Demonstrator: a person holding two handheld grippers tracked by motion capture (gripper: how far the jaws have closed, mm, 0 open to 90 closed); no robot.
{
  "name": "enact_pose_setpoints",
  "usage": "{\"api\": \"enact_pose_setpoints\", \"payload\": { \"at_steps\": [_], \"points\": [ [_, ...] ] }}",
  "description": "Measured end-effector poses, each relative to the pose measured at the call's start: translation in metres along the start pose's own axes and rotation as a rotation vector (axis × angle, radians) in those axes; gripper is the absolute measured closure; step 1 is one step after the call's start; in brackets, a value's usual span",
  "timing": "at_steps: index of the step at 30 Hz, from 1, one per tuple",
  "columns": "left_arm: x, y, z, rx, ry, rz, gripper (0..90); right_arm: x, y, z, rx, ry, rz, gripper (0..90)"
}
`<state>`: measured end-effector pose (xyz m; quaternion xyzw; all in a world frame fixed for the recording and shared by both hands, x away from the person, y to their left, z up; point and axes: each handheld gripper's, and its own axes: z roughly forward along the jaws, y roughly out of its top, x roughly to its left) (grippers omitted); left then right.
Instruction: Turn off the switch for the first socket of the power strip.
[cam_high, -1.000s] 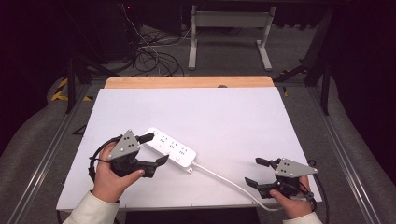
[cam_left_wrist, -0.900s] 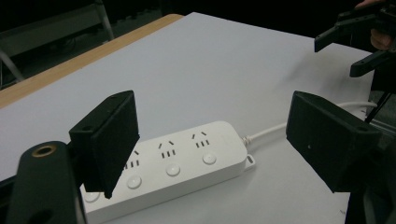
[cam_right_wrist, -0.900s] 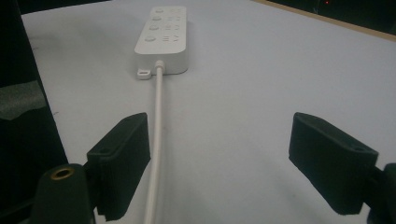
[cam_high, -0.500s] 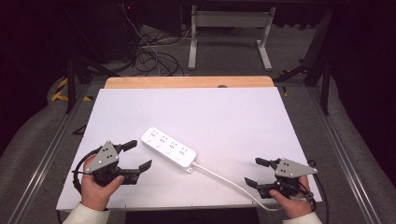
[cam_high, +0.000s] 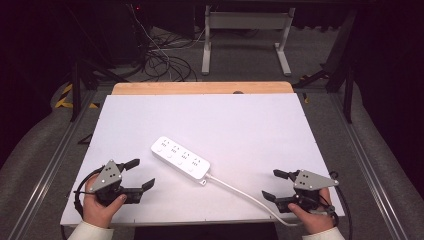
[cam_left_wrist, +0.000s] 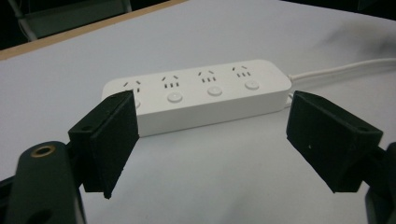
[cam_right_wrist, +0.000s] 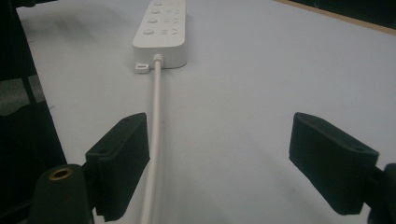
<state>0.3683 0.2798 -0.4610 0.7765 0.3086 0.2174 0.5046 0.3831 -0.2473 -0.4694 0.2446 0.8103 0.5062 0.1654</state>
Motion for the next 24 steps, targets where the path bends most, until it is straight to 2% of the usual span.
{"api": "enact_pose_setpoints", "payload": {
  "at_steps": [3, 6, 11, 14, 15, 21, 24],
  "points": [
    [0.002, -0.006, 0.000, 0.000, -0.008, -0.016, 16.7, -0.001, 0.000, 0.000, 0.000, -0.001, -0.001, 20.5],
    [0.003, -0.012, 0.000, 0.024, -0.004, -0.020, 16.4, -0.001, -0.001, 0.000, 0.007, -0.003, -0.002, 20.4],
    [0.001, -0.020, -0.001, 0.070, -0.022, -0.054, 17.4, -0.001, -0.001, 0.000, 0.013, -0.002, -0.004, 20.5],
    [-0.003, -0.025, 0.001, 0.105, -0.020, -0.037, 17.2, -0.002, -0.002, 0.001, 0.018, 0.000, -0.004, 20.5],
    [-0.004, -0.025, 0.001, 0.111, -0.015, -0.019, 17.1, -0.002, -0.002, 0.001, 0.020, -0.001, -0.003, 20.5],
    [-0.009, -0.019, -0.001, 0.050, -0.031, -0.041, 16.6, -0.002, -0.002, 0.001, 0.013, 0.001, -0.001, 20.4],
    [-0.011, -0.017, -0.001, 0.035, -0.044, -0.054, 16.5, -0.002, -0.002, 0.001, 0.013, 0.000, 0.000, 20.4]
  ]
}}
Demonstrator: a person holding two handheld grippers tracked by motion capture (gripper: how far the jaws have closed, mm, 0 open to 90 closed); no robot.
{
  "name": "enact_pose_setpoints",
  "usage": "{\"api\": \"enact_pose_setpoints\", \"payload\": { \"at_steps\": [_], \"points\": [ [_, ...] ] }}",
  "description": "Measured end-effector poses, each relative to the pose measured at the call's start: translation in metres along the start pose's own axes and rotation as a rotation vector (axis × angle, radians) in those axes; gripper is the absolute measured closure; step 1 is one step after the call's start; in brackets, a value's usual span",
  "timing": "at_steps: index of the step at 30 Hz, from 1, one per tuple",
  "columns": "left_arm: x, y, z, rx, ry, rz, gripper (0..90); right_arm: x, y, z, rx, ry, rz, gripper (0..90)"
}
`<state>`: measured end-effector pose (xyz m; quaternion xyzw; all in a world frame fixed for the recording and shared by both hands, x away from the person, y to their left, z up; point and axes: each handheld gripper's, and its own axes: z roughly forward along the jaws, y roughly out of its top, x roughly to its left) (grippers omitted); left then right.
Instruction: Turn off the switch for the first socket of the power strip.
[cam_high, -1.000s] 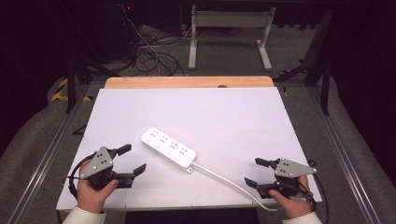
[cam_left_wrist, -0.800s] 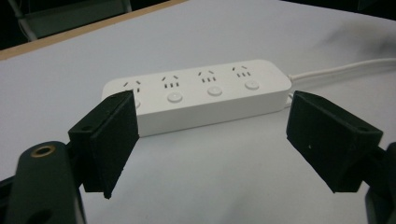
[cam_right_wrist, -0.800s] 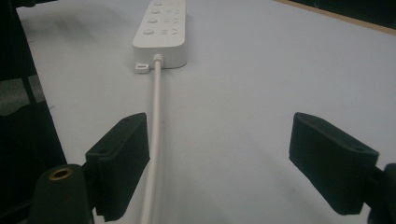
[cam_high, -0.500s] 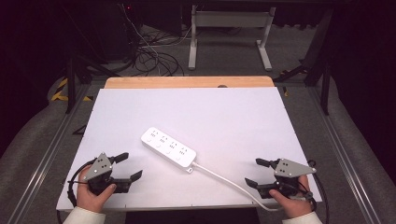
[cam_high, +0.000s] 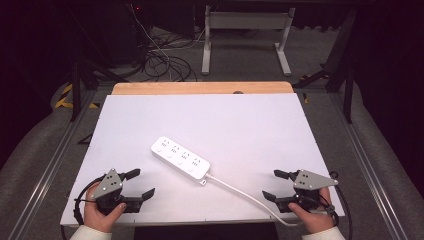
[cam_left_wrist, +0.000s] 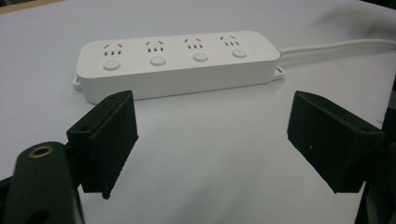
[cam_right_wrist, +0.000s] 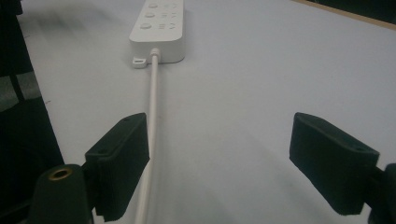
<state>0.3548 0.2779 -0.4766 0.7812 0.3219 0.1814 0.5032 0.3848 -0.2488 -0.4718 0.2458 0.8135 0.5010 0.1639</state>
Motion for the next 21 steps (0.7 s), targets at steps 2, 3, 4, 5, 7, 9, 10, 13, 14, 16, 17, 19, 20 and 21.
{"api": "enact_pose_setpoints", "payload": {
  "at_steps": [2, 3, 4, 5, 7, 9, 10, 13, 14, 16, 17, 19, 20, 21],
  "points": [
    [0.0006, 0.0008, -0.0004, -0.010, 0.002, 0.011, 16.3, 0.0000, 0.0001, 0.0002, 0.000, 0.000, 0.000, 20.4],
    [-0.0002, 0.0007, -0.0005, -0.012, 0.001, 0.004, 16.3, 0.0002, 0.0002, 0.0002, 0.000, -0.001, -0.001, 20.4],
    [-0.0001, 0.0010, -0.0014, -0.014, 0.009, 0.011, 16.3, 0.0003, 0.0003, 0.0002, 0.000, 0.000, -0.003, 20.3],
    [-0.0003, 0.0011, -0.0018, -0.018, 0.013, 0.011, 16.2, 0.0005, 0.0002, 0.0002, 0.000, 0.000, -0.002, 20.3],
    [-0.0002, 0.0016, -0.0030, -0.026, 0.020, 0.012, 16.0, 0.0004, 0.0003, 0.0001, 0.000, -0.001, -0.002, 20.3],
    [-0.0008, 0.0019, -0.0039, -0.033, 0.018, 0.005, 15.8, 0.0003, 0.0003, 0.0002, 0.000, -0.001, -0.003, 20.3],
    [-0.0006, 0.0022, -0.0042, -0.032, 0.020, 0.011, 15.7, 0.0004, 0.0003, 0.0002, 0.000, -0.001, -0.003, 20.3],
    [-0.0011, 0.0025, -0.0044, -0.032, 0.027, 0.019, 15.6, 0.0005, 0.0005, 0.0000, 0.000, -0.002, -0.005, 20.3],
    [-0.0011, 0.0027, -0.0045, -0.031, 0.031, 0.025, 15.6, 0.0005, 0.0005, -0.0001, 0.000, -0.001, -0.006, 20.3],
    [-0.0013, 0.0030, -0.0046, -0.031, 0.039, 0.033, 15.4, 0.0006, 0.0005, -0.0002, -0.001, -0.001, -0.006, 20.3],
    [-0.0013, 0.0031, -0.0047, -0.031, 0.043, 0.036, 15.3, 0.0005, 0.0005, -0.0003, -0.001, -0.002, -0.006, 20.3],
    [-0.0018, 0.0031, -0.0049, -0.028, 0.046, 0.034, 15.0, 0.0006, 0.0006, -0.0004, -0.002, -0.002, -0.006, 20.3],
    [-0.0018, 0.0031, -0.0050, -0.027, 0.048, 0.035, 14.9, 0.0006, 0.0006, -0.0004, -0.002, -0.002, -0.006, 20.3],
    [-0.0017, 0.0031, -0.0050, -0.025, 0.051, 0.038, 14.8, 0.0006, 0.0006, -0.0004, -0.002, -0.002, -0.007, 20.3]
  ]
}}
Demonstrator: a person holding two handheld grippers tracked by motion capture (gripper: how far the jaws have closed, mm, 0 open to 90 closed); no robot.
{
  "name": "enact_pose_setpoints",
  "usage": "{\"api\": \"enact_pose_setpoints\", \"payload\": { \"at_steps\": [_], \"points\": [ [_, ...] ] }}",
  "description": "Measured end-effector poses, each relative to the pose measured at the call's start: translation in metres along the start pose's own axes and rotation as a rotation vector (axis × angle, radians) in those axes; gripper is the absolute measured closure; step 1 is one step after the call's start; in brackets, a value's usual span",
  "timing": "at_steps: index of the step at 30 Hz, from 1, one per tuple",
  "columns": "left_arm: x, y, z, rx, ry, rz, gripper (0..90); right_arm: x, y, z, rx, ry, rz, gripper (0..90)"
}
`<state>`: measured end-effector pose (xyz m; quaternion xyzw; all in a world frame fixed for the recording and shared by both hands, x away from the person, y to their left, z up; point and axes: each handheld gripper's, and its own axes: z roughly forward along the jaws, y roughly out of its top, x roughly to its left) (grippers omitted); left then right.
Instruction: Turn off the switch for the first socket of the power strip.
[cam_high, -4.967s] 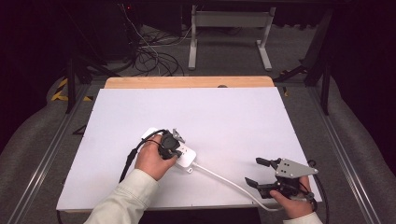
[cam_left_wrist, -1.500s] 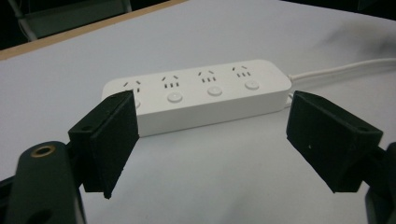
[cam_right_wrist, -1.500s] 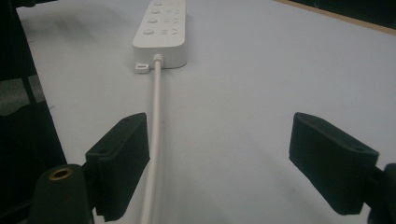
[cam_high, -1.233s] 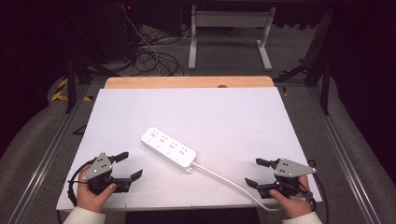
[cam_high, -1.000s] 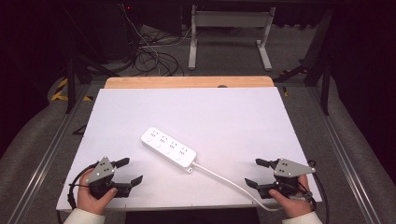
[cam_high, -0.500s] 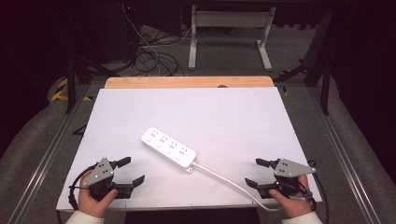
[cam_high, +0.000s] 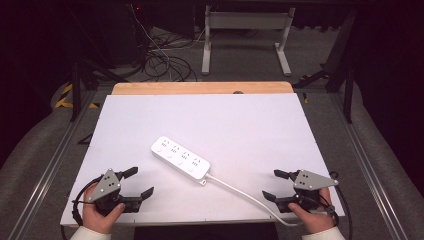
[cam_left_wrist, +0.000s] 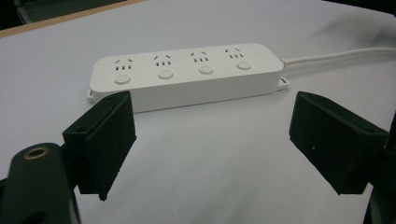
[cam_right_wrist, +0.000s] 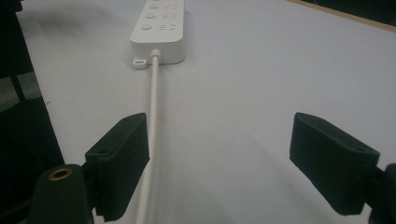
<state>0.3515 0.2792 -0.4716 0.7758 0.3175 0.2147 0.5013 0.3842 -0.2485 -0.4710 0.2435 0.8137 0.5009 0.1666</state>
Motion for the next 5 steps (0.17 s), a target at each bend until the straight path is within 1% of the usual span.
{"api": "enact_pose_setpoints", "payload": {
  "at_steps": [2, 5],
  "points": [
    [0.0005, 0.0000, 0.0002, 0.002, 0.010, 0.009, 14.4, 0.0003, 0.0002, -0.0001, 0.001, -0.001, 0.000, 20.3],
    [0.0002, 0.0004, 0.0001, 0.018, 0.022, 0.023, 14.0, 0.0003, 0.0003, -0.0001, -0.001, -0.001, -0.001, 20.2]
  ]
}}
